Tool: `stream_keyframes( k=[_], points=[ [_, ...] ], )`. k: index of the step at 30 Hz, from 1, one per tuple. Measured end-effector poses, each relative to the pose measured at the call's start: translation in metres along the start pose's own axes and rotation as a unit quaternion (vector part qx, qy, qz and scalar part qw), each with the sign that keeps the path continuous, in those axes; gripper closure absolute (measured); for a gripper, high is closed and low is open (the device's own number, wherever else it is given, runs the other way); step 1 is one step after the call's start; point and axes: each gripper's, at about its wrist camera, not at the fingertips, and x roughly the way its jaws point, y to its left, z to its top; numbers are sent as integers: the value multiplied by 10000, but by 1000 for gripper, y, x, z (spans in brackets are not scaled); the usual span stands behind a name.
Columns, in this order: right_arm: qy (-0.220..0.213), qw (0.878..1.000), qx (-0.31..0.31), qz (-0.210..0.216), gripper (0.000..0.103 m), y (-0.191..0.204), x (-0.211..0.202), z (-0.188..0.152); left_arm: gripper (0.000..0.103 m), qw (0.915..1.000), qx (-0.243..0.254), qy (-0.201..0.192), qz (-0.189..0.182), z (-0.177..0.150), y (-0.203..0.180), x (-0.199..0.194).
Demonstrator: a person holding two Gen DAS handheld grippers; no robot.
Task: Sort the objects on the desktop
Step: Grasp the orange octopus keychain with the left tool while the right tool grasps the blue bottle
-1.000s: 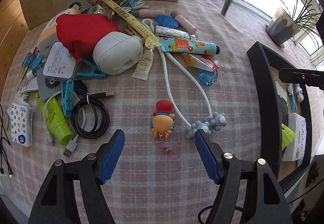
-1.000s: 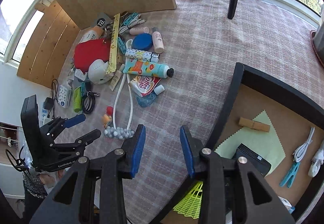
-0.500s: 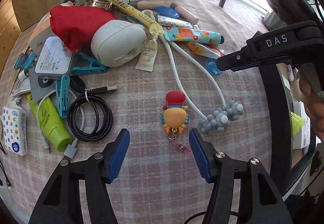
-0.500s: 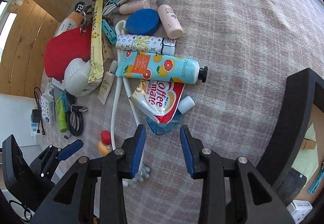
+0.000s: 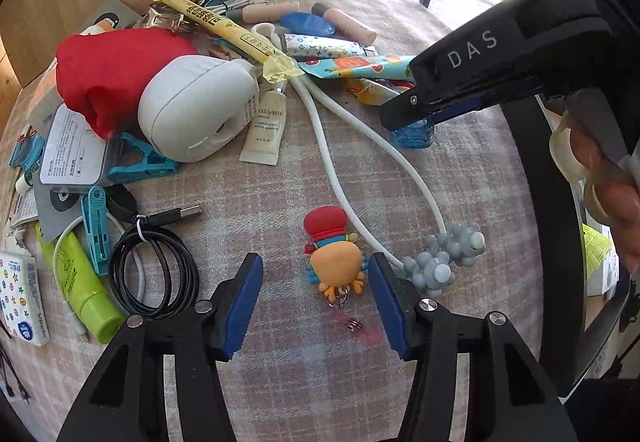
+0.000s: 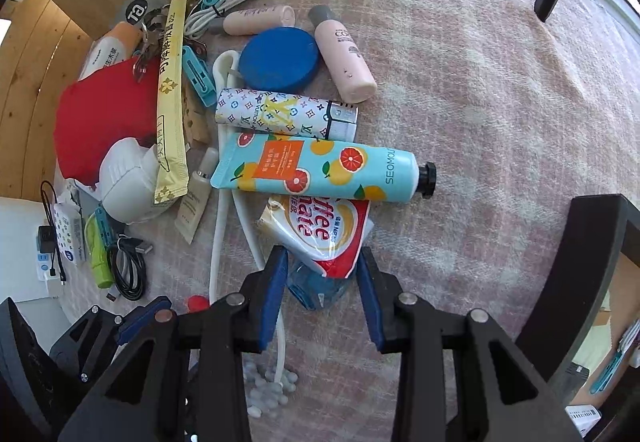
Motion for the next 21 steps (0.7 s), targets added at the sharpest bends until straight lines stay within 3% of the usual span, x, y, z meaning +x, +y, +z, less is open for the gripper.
stream_keyframes(
  k=[10, 15, 21],
  points=[
    [-145, 9996, -244, 15, 73, -1, -3, -13, 58, 9999, -136, -64, -42, 9, -8, 9],
    [-197, 9995, -141, 181, 74, -9, -7, -30, 81, 9990, -414, -135, -103, 6, -7, 7],
    [-247, 9992, -190, 262, 74, -12, -9, -56, 80, 9976, -642, -270, -22, -7, -9, 4]
  ],
)
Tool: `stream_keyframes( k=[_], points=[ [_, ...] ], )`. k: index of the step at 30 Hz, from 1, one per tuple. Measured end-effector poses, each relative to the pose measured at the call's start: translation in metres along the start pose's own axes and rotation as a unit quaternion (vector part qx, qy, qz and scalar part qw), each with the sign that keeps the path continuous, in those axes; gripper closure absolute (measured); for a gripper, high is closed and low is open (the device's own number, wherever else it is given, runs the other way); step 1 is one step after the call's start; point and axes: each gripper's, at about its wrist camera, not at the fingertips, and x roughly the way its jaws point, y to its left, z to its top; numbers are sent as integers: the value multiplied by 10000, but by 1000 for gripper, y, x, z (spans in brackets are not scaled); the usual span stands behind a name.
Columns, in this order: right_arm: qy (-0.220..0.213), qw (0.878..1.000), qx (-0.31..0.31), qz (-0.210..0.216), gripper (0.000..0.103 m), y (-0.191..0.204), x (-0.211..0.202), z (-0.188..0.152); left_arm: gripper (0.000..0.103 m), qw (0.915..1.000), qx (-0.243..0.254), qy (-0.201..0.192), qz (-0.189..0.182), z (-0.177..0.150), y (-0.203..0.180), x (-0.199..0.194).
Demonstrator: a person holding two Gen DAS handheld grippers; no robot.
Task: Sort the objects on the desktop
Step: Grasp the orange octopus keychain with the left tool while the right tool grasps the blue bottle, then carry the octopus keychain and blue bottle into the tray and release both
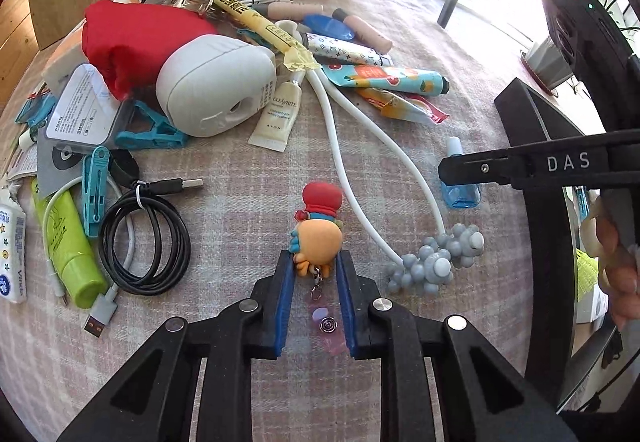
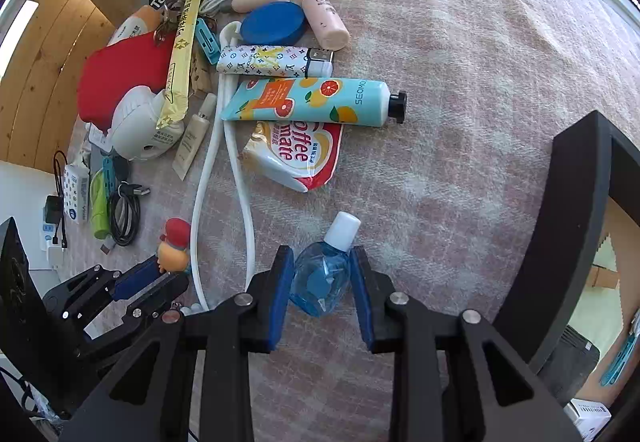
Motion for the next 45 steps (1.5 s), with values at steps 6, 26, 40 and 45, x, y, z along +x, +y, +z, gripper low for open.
stream_keyframes(
  k=[6, 26, 40, 45],
  points=[
    [-5, 9998, 162, 135, 74, -9, -5, -6, 58, 9987, 402, -59, 295, 9, -5, -2],
    [-455, 9978, 96, 474, 74, -44, -60, -16, 75, 9997, 181, -119, -87, 3, 10, -22],
    [-1149, 9926, 397, 24, 74, -117, -129, -74, 74, 9922, 906, -493, -697, 7, -91, -70],
    [-1329, 9877, 811, -180, 74, -164, -149, -99, 74, 9823, 1445, -311, -1149, -1, -157, -68]
  ],
)
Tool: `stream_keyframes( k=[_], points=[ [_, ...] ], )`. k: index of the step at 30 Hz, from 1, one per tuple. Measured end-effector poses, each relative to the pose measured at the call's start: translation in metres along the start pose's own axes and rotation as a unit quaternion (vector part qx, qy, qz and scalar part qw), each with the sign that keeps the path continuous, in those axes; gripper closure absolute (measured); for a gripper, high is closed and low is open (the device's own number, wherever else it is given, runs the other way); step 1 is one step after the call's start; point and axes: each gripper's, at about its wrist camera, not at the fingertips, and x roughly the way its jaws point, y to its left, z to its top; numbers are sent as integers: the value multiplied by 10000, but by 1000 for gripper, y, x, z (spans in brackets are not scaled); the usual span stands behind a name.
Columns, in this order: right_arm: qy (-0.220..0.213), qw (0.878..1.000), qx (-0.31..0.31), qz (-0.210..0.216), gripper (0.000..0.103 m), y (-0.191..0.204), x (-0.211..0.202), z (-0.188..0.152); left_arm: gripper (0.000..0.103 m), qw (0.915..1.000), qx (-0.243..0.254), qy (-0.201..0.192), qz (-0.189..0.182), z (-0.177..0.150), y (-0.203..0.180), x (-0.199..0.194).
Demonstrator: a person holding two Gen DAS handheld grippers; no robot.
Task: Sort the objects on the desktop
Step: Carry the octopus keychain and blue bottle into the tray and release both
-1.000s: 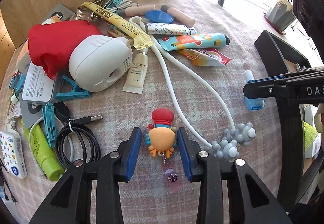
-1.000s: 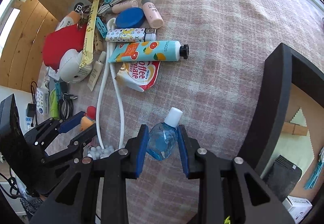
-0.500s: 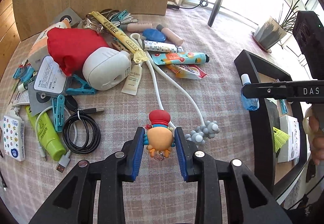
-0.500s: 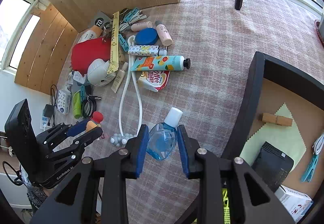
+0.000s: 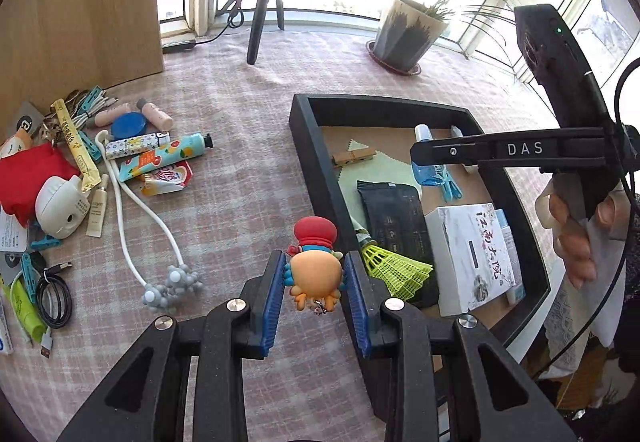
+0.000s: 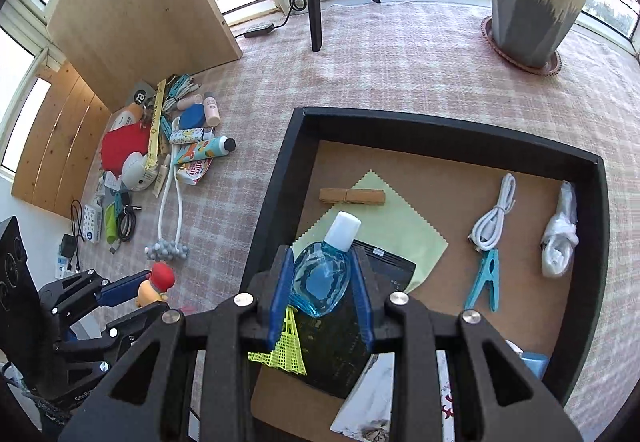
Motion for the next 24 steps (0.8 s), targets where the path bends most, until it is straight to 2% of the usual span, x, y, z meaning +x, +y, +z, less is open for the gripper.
stream_keyframes(
  k=[7, 14, 15, 16, 17, 24],
  points=[
    [-181, 9985, 459, -226, 74, -51, -22, -13, 74, 9965, 724, 172, -373, 11, -76, 18],
    [-264, 9961, 771, -351, 71, -73, -32, -19, 74, 9931, 974, 228, -613, 13, -109, 21],
    [-204, 9957, 821, -386, 63, -74, -30, -18, 62, 9929, 978, 224, -636, 14, -112, 20],
    [-177, 9952, 883, -388, 60, -76, -29, -18, 50, 9929, 998, 271, -593, 14, -114, 21],
    [-205, 9949, 929, -324, 60, -76, -29, -18, 30, 9932, 1013, 268, -506, 13, -116, 21],
    [-217, 9976, 580, -296, 60, -54, -28, -14, 32, 9968, 729, 116, -315, 17, -95, 12]
  ],
)
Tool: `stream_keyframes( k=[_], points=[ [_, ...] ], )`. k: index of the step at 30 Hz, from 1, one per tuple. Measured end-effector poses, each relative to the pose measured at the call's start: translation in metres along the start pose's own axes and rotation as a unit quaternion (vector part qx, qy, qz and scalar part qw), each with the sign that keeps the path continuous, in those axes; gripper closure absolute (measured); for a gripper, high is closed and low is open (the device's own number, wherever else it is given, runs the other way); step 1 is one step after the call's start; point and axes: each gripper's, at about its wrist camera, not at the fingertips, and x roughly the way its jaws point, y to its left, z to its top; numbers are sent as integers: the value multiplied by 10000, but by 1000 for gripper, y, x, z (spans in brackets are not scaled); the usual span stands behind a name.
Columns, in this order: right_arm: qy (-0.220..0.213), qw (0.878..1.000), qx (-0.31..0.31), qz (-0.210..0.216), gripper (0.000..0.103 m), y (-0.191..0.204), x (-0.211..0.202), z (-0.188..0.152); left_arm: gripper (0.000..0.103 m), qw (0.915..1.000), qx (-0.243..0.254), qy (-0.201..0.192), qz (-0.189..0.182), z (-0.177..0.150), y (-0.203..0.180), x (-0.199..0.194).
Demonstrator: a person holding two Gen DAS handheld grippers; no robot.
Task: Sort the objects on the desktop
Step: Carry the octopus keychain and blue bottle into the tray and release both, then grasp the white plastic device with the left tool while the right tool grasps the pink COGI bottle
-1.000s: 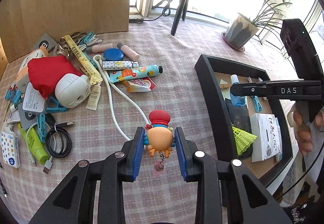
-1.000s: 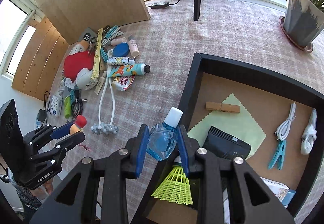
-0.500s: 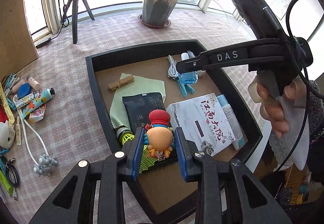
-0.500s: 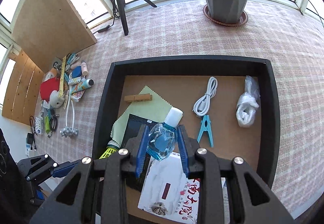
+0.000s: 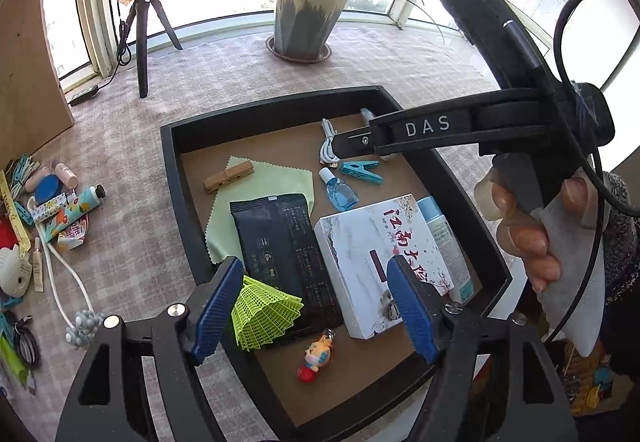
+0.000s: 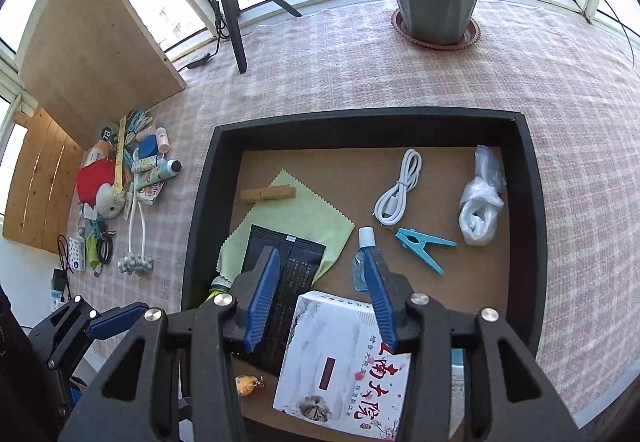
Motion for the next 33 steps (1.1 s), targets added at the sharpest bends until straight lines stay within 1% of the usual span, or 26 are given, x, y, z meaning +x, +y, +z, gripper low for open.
stream_keyframes(
  k=[6, 9, 15, 20, 23, 26, 29, 33],
  points=[
    [63, 9996, -229, 132, 60, 23, 5, 11, 32, 9989, -413, -78, 189, -5, 36, -9],
    [101, 9988, -428, 216, 60, 42, 11, 18, 32, 9973, -586, -113, 420, -7, 61, -15],
    [213, 9950, -901, 386, 60, 90, 26, 38, 32, 9898, -1058, -107, 951, -15, 134, -33],
    [345, 9903, -1262, 472, 60, 130, 43, 60, 32, 9809, -1371, -64, 1380, -26, 199, -52],
    [452, 9873, -1417, 556, 60, 155, 56, 74, 32, 9774, -1458, 63, 1530, -31, 235, -55],
    [610, 9840, -1530, 680, 60, 180, 75, 88, 32, 9751, -1456, 161, 1662, -38, 263, -54],
    [789, 9817, -1550, 779, 60, 204, 100, 102, 32, 9760, -1375, 163, 1683, -37, 282, -51],
    [1032, 9794, -1546, 795, 60, 229, 135, 118, 32, 9759, -1189, 321, 1803, -34, 300, -40]
  ],
)
